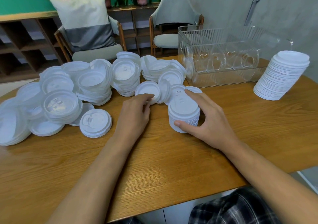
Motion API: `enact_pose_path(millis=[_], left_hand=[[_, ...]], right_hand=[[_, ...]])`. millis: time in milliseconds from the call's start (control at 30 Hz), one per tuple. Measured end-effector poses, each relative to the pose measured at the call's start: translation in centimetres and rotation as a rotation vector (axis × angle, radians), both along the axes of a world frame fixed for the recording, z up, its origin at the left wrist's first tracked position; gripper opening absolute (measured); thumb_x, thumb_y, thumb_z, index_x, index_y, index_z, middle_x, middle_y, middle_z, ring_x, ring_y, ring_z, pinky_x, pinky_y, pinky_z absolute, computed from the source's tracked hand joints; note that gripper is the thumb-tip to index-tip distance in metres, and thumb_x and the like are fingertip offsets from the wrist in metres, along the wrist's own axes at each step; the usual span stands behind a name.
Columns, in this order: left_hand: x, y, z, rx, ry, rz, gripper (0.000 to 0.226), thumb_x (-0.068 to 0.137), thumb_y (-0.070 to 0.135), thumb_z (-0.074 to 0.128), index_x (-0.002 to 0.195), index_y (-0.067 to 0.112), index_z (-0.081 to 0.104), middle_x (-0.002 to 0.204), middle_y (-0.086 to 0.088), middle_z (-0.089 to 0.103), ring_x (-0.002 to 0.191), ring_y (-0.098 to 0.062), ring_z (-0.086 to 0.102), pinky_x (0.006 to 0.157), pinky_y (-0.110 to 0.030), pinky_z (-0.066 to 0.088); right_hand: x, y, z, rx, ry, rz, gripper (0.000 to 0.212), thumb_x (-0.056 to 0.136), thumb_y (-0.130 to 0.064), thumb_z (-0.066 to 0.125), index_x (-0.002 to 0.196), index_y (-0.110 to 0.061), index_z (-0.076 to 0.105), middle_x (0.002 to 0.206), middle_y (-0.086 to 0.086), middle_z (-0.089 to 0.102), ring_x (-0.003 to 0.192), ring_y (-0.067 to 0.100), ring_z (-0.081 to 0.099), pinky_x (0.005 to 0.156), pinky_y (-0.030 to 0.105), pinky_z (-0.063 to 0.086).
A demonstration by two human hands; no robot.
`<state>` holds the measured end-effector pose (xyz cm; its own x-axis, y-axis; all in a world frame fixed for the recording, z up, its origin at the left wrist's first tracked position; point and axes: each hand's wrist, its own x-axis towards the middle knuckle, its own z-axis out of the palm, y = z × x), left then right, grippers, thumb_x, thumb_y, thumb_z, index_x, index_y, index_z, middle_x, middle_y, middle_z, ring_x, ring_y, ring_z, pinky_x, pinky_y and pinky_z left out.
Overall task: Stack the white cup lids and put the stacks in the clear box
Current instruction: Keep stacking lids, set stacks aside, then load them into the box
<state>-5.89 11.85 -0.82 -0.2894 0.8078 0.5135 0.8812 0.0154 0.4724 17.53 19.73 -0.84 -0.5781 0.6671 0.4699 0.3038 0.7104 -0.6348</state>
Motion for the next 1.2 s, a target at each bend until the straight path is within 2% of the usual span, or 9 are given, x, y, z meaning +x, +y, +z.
enact_pose_path(millis=[267, 433, 500, 633, 800, 933, 1033, 1100, 1200], left_hand=[[0.0, -0.4, 0.3, 0.02, 0.033, -0.052, 0.036, 0.089, -0.001, 0.072, 0.122, 0.012, 0.073, 0.105, -0.001, 0.072, 0.096, -0.015, 0.068, 0.085, -0.029, 0.051], [0.0, -0.3, 0.3, 0.054, 0.06, -0.036, 0.026, 0.09, 0.004, 0.077, 0.115, 0.013, 0.076, 0.099, -0.001, 0.077, 0.093, -0.019, 0.072, 0.084, -0.041, 0.057], [0.1, -0.3, 0.4, 0.065, 0.043, -0.032, 0.025, 0.089, 0.002, 0.078, 0.113, 0.012, 0.077, 0.096, -0.001, 0.077, 0.091, -0.018, 0.071, 0.084, -0.036, 0.055], [0.0, -0.5, 0.8, 0.067, 0.002, -0.014, 0.028, 0.086, 0.001, 0.081, 0.11, 0.012, 0.077, 0.091, 0.006, 0.069, 0.083, -0.006, 0.059, 0.08, -0.005, 0.041], [0.8, -0.9, 1.5, 0.211, -0.105, -0.012, 0.025, 0.089, 0.013, 0.082, 0.112, 0.015, 0.075, 0.092, 0.009, 0.068, 0.086, -0.004, 0.059, 0.08, -0.016, 0.048], [1.9, -1.5, 2.6, 0.304, -0.327, -0.001, 0.024, 0.097, 0.019, 0.074, 0.12, 0.019, 0.073, 0.107, 0.009, 0.073, 0.1, -0.01, 0.069, 0.083, -0.02, 0.056], [1.9, -1.8, 3.3, 0.22, -0.747, -0.074, 0.03, 0.1, 0.021, 0.07, 0.13, 0.021, 0.072, 0.119, 0.006, 0.076, 0.11, -0.015, 0.072, 0.089, -0.028, 0.059], [1.9, -1.8, 3.6, 0.148, -1.014, -0.209, 0.031, 0.102, 0.015, 0.066, 0.133, 0.014, 0.071, 0.123, -0.001, 0.076, 0.114, -0.02, 0.073, 0.09, -0.033, 0.06], [2.4, -1.7, 3.8, 0.049, -1.142, -0.301, 0.031, 0.103, 0.011, 0.062, 0.133, 0.013, 0.071, 0.121, -0.006, 0.077, 0.109, -0.024, 0.074, 0.084, -0.029, 0.059]], right_hand=[[-0.1, -0.1, 0.2, -0.016, -0.017, -0.003, 0.089, 0.079, -0.06, 0.08, 0.154, -0.024, 0.048, 0.148, -0.014, 0.052, 0.137, -0.004, 0.044, 0.107, 0.004, 0.03], [0.0, -0.2, 0.2, -0.013, -0.029, -0.007, 0.089, 0.079, -0.06, 0.08, 0.154, -0.025, 0.048, 0.148, -0.014, 0.051, 0.137, -0.005, 0.043, 0.107, 0.004, 0.029], [0.0, -0.2, 0.2, -0.016, -0.032, -0.007, 0.089, 0.079, -0.06, 0.08, 0.154, -0.025, 0.047, 0.147, -0.014, 0.051, 0.137, -0.005, 0.043, 0.107, 0.004, 0.029], [0.0, -0.2, 0.2, -0.018, -0.037, -0.004, 0.089, 0.079, -0.06, 0.08, 0.154, -0.025, 0.047, 0.147, -0.014, 0.051, 0.137, -0.005, 0.043, 0.106, 0.003, 0.029], [0.0, -0.2, 0.3, -0.024, -0.041, -0.002, 0.089, 0.08, -0.06, 0.08, 0.155, -0.025, 0.046, 0.148, -0.014, 0.05, 0.138, -0.004, 0.043, 0.107, 0.004, 0.029], [0.1, -0.2, 0.2, -0.022, -0.025, -0.003, 0.087, 0.082, -0.06, 0.078, 0.154, -0.023, 0.047, 0.145, -0.013, 0.05, 0.136, -0.005, 0.042, 0.106, 0.005, 0.03], [0.0, -0.2, 0.2, -0.029, -0.019, -0.004, 0.086, 0.083, -0.059, 0.077, 0.155, -0.022, 0.046, 0.146, -0.013, 0.05, 0.137, -0.006, 0.041, 0.108, 0.006, 0.031], [0.0, -0.2, 0.1, -0.032, -0.009, 0.006, 0.088, 0.084, -0.058, 0.077, 0.157, -0.023, 0.043, 0.146, -0.014, 0.051, 0.138, -0.004, 0.042, 0.109, 0.009, 0.033], [0.1, -0.2, 0.3, -0.047, -0.005, 0.021, 0.092, 0.084, -0.057, 0.077, 0.161, -0.031, 0.034, 0.144, -0.015, 0.051, 0.136, 0.0, 0.046, 0.108, 0.01, 0.036]])
